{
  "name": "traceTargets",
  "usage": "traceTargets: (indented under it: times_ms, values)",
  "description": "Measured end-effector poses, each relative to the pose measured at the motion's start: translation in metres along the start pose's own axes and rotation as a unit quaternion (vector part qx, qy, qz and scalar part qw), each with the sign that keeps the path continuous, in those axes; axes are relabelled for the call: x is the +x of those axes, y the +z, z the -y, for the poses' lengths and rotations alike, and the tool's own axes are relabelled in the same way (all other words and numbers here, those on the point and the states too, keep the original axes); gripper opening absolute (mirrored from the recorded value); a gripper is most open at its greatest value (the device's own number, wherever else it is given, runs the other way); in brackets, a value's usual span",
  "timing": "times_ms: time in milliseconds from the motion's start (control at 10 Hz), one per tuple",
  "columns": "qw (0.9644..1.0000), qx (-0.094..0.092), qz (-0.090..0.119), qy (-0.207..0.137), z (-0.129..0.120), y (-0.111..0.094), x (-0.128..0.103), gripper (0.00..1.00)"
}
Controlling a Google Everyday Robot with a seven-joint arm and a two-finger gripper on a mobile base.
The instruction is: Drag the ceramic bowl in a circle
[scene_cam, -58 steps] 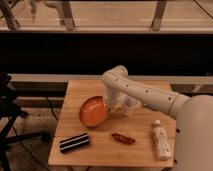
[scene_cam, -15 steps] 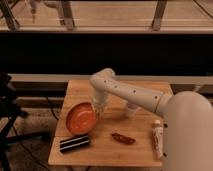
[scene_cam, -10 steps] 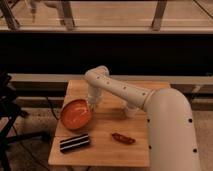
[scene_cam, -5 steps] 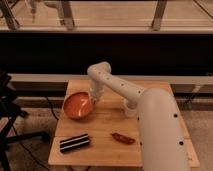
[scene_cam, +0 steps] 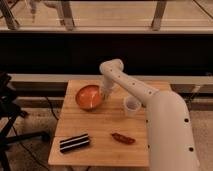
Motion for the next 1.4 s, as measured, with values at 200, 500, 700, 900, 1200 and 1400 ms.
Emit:
traceTargets:
  times_ms: [200, 500, 700, 900, 1200, 1400]
  values:
    - [0.9987, -0.009, -0.013, 0.048, -0.029, -0.011, 0.004, 0.02]
    - [0.9976, -0.016, -0.015, 0.065, -0.046, -0.02, -0.008, 0.02]
    - [0.9987, -0.018, -0.006, 0.047, -0.058, -0.024, -0.037, 0.02]
    - [0.9997, -0.016, 0.005, 0.02, -0.071, -0.03, -0.068, 0.02]
    - [0.9995, -0.002, 0.027, -0.017, -0.087, -0.038, -0.095, 0.02]
    - [0.9965, 0.003, 0.045, -0.07, -0.085, -0.038, -0.111, 0.02]
